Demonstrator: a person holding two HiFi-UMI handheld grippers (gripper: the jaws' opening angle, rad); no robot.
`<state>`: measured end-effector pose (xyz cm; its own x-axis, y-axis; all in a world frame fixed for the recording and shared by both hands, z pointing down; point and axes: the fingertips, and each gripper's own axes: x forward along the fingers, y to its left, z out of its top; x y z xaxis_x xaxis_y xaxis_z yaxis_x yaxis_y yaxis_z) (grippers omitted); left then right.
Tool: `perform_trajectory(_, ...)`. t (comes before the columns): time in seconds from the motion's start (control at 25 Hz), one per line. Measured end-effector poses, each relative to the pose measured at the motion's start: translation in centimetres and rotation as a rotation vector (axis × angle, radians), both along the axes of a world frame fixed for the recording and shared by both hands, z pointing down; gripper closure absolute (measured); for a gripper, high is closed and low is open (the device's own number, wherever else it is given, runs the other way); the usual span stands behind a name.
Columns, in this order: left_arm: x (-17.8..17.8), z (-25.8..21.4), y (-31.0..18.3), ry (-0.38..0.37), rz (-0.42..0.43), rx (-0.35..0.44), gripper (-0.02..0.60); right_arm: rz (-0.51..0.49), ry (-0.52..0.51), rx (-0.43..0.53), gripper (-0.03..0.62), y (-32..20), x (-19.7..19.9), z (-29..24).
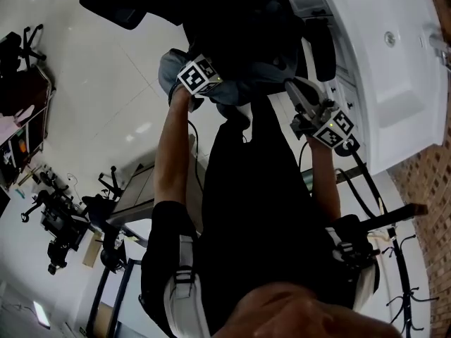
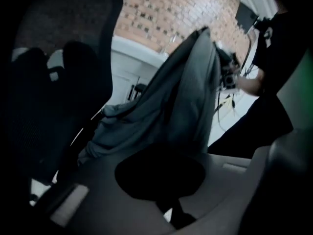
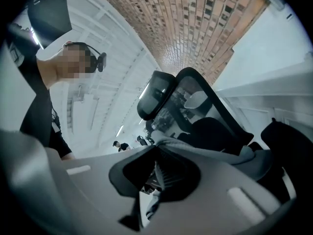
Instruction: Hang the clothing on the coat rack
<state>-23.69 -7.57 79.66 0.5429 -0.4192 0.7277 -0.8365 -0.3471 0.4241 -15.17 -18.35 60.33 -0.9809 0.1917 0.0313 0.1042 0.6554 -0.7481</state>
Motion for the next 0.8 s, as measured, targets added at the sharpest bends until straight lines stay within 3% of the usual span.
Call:
perform_trajectory(0.12, -1.1, -5.2, 1.9, 0.035, -0.196, 0.157, 0.578, -0.008, -0.004, 0.046, 0.572, 1.5, 1.5, -1.9)
perform_trajectory(0.2, -2.0, -7.7, 4.6, 0.032, -0.309, 0.219, 0.578, -0.005, 0.005, 0.070, 0.572, 2.9, 2.7, -3.0)
perform_trajectory(0.28, -2.8, -9.1, 7.2, 0.007, -0.353, 0.246, 0.578, -0.005, 0.022, 0.099, 0.572, 4.2, 3.6, -3.8)
perform_trajectory(0.36, -5.0, -9.4, 8.6, -0.077, -0.341, 0.254, 0.578, -0.003, 0.035, 0.130, 0.572, 5.2, 3.7, -4.3)
perform_trajectory(0.44, -7.9, -8.4, 8.4, -0.198, -0.248, 0.226, 0.578, 0.012, 0.034, 0.145, 0.572, 5.9, 3.5, -4.8)
perform_trajectory(0.56, -10.3, -6.5, 6.6, -0.339, 0.077, 0.117, 0.571, 0.051, 0.027, 0.146, 0.572, 6.6, 3.0, -5.2)
perform_trajectory(0.64, -10.1, -6.0, 6.6, -0.356, 0.314, 0.018, 0.563, 0.069, 0.034, 0.146, 0.572, 7.0, 3.0, -5.5)
perform_trajectory(0.72, -9.5, -6.1, 7.5, -0.349, 0.492, -0.050, 0.538, 0.084, 0.040, 0.154, 0.572, 7.2, 2.9, -5.7)
perform_trajectory(0.8, -8.3, -5.3, 8.5, -0.381, 0.613, -0.086, 0.446, 0.096, 0.045, 0.158, 0.572, 7.2, 2.8, -5.7)
